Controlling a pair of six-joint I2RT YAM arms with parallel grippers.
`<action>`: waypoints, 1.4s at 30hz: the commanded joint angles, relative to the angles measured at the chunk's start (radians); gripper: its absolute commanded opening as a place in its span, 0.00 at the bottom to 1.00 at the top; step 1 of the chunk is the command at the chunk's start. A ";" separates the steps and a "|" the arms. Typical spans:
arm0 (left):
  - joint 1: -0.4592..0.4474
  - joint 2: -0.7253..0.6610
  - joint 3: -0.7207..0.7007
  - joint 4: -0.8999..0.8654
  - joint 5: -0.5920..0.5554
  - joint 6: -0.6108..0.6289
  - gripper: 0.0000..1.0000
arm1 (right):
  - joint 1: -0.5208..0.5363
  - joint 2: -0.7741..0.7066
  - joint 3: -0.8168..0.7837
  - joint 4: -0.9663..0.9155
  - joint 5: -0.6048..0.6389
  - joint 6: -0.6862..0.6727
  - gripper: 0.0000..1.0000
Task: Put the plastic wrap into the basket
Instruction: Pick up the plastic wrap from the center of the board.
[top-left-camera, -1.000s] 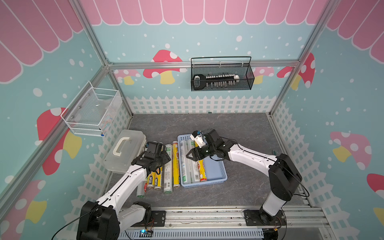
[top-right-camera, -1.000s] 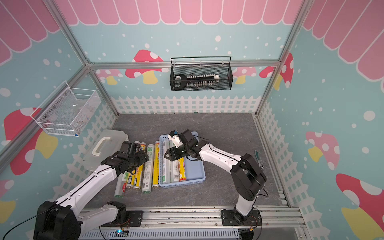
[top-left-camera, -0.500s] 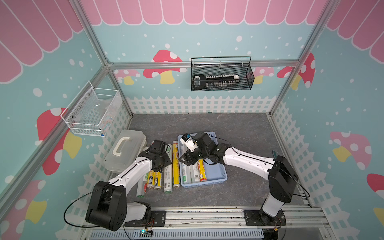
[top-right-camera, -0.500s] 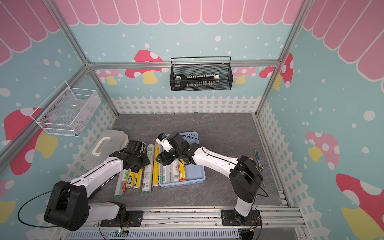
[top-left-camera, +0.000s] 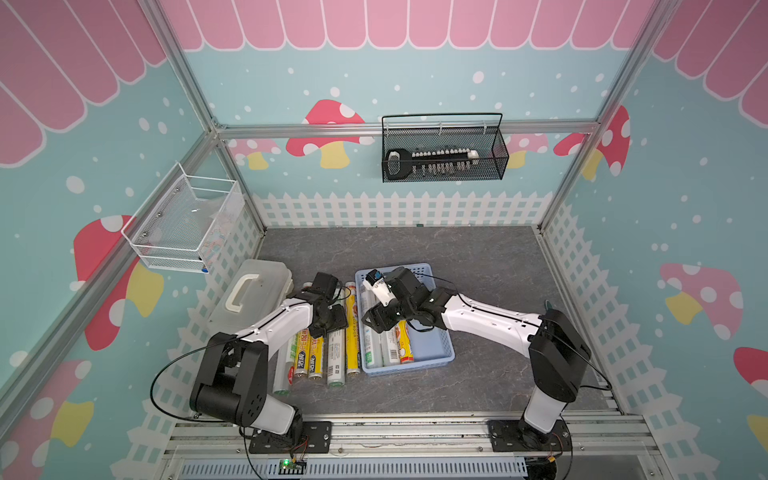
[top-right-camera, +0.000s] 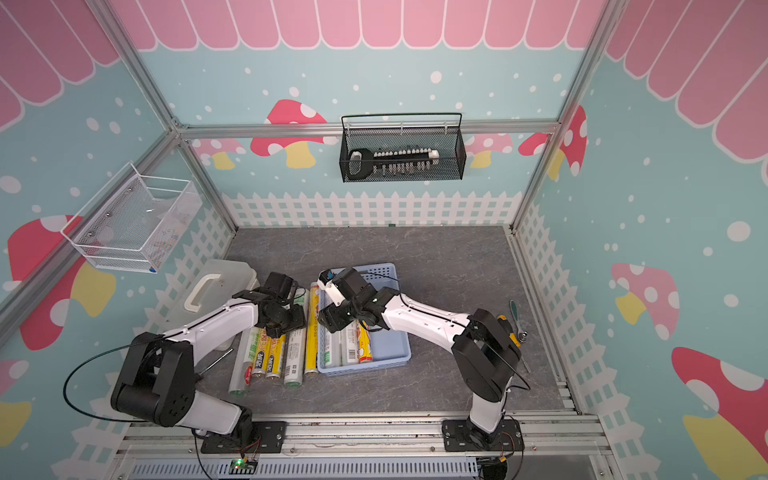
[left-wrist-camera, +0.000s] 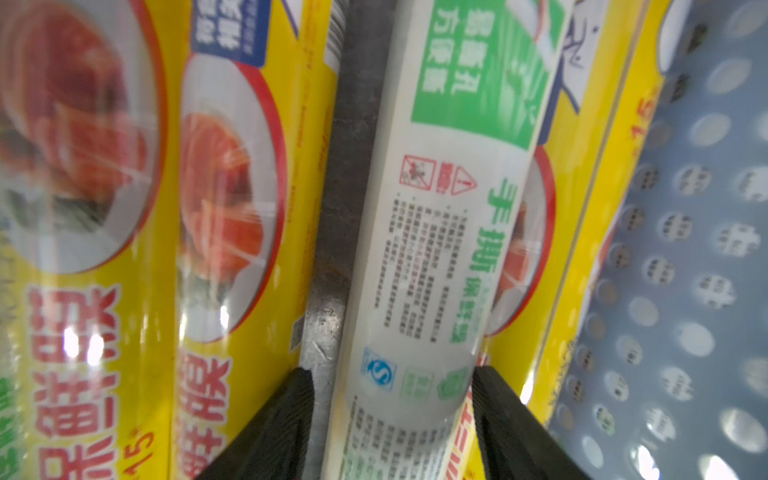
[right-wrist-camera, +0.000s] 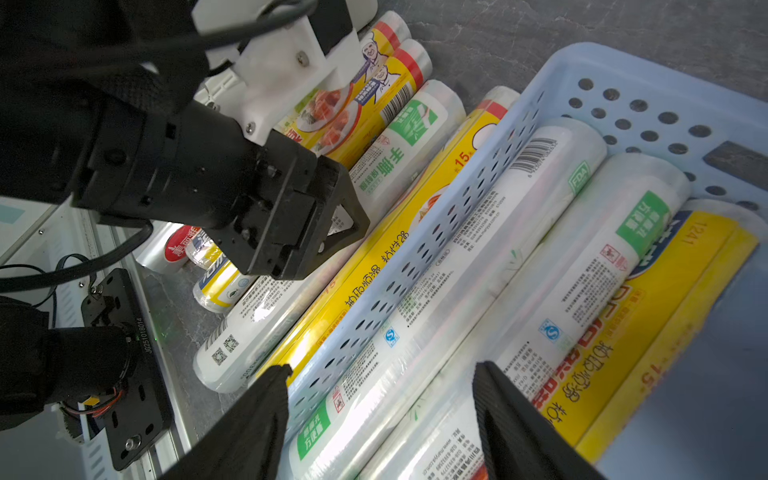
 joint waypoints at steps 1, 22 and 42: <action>-0.018 0.035 0.037 -0.059 -0.058 0.060 0.64 | 0.002 0.020 0.022 -0.026 0.018 0.009 0.72; -0.082 0.168 0.110 -0.113 -0.144 0.093 0.54 | -0.007 0.039 0.038 -0.069 0.027 0.051 0.72; -0.117 -0.219 0.282 -0.166 -0.068 0.023 0.21 | -0.024 -0.207 -0.126 -0.014 0.315 0.078 0.81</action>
